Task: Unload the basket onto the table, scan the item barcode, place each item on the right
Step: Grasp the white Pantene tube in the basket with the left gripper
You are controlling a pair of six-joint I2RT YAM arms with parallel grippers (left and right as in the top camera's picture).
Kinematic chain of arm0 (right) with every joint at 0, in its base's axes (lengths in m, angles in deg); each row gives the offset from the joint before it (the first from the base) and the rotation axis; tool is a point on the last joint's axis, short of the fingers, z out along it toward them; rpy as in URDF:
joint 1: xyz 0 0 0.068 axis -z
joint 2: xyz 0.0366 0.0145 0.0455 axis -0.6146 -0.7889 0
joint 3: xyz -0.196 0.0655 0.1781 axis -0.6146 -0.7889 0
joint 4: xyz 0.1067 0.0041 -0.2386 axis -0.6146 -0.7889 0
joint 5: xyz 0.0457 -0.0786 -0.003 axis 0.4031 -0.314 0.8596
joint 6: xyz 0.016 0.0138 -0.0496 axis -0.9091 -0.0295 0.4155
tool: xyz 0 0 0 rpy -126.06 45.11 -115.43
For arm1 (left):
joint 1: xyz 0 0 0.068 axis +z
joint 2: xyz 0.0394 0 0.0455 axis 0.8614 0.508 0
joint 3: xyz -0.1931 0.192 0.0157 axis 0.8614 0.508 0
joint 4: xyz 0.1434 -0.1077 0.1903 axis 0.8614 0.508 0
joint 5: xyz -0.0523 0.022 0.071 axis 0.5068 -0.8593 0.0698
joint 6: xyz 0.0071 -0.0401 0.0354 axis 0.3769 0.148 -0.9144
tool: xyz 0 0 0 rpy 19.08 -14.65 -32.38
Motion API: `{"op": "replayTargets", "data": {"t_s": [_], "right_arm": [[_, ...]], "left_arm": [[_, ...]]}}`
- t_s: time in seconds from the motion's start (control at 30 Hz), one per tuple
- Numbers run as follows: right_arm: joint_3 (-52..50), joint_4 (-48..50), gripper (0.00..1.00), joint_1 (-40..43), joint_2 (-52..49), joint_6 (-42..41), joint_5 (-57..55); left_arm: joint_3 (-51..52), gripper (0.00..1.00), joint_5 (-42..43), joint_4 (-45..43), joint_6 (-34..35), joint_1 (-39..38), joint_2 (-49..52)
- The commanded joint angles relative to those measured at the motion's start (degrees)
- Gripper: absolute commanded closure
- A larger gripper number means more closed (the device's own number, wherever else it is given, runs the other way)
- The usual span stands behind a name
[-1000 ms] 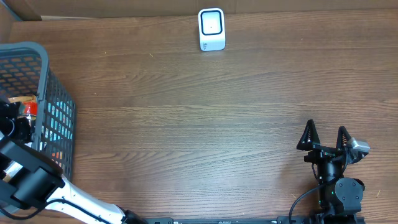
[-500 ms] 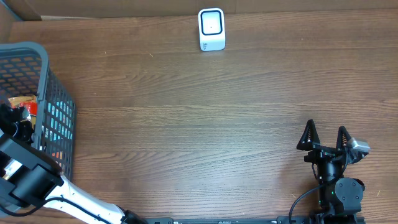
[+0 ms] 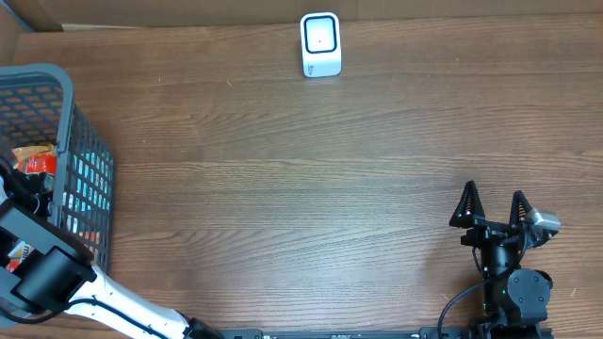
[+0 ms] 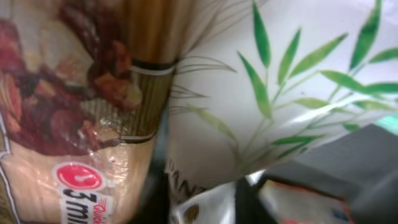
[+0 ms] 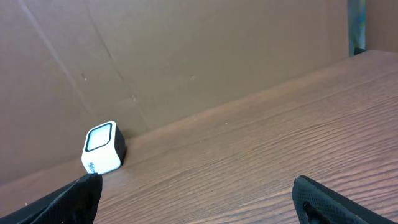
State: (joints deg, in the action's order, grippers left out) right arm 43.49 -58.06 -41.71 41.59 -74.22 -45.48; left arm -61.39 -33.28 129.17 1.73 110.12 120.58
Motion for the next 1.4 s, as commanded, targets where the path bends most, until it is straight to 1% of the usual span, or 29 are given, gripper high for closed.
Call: {"op": "replayTargets", "data": {"t_s": [0.0,0.2,0.33,0.67,0.77,0.87,0.9,0.93,1.0,1.03,1.07,1.17,1.2,1.3,1.37], "right_arm": [[-0.61,0.37,0.00,-0.04,0.68,-0.13,-0.57],[-0.61,0.37,0.00,-0.04,0.68,-0.13,-0.57],[-0.61,0.37,0.00,-0.04,0.68,-0.13,-0.57],[-0.61,0.37,0.00,-0.04,0.68,-0.13,-0.57],[-0.61,0.37,0.00,-0.04,0.68,-0.13,-0.57],[-0.61,0.37,0.00,-0.04,0.68,-0.13,-0.57],[-0.61,0.37,0.00,-0.04,0.68,-0.13,-0.57],[-0.61,0.37,0.00,-0.04,0.68,-0.13,-0.57],[-0.61,0.37,0.00,-0.04,0.68,-0.13,-0.57],[-0.61,0.37,0.00,-0.04,0.68,-0.13,-0.57],[-0.61,0.37,0.00,-0.04,0.68,-0.13,-0.57],[-0.61,0.35,0.00,-0.04,0.68,-0.13,-0.57],[-0.61,0.37,0.00,-0.04,0.68,-0.13,-0.57],[-0.61,0.37,0.00,-0.04,0.68,-0.13,-0.57],[-0.61,0.37,0.00,-0.04,0.68,-0.13,-0.57]], "left_arm": [[1.11,0.96,0.13,-1.46,4.66,-0.13,1.05],[0.70,0.96,0.07,-1.42,6.60,-2.16,1.05],[-1.77,0.96,0.07,-0.83,8.57,-4.74,0.81],[-16.65,0.96,0.11,4.28,19.30,-8.79,-2.14],[-19.02,0.96,0.31,4.42,19.98,-9.07,-3.32],[-19.10,0.96,0.31,4.81,19.93,-9.20,-3.74],[-18.82,0.89,0.33,5.18,19.98,-9.20,-3.65],[-18.10,0.78,0.35,5.40,19.98,-9.20,-3.65],[-15.93,0.61,0.31,5.42,19.96,-9.01,-3.65],[-14.71,0.48,0.26,5.35,19.93,-8.90,-3.63],[-12.92,0.43,0.26,4.87,19.91,-8.72,-3.63],[-7.28,0.40,0.26,2.27,18.51,-8.37,-3.63],[-3.74,0.39,0.24,0.07,16.72,-8.24,-3.63],[1.38,0.37,-0.13,-3.32,13.94,-8.24,-3.63],[3.80,0.37,-1.97,-5.27,13.70,-8.20,-3.63]]}}
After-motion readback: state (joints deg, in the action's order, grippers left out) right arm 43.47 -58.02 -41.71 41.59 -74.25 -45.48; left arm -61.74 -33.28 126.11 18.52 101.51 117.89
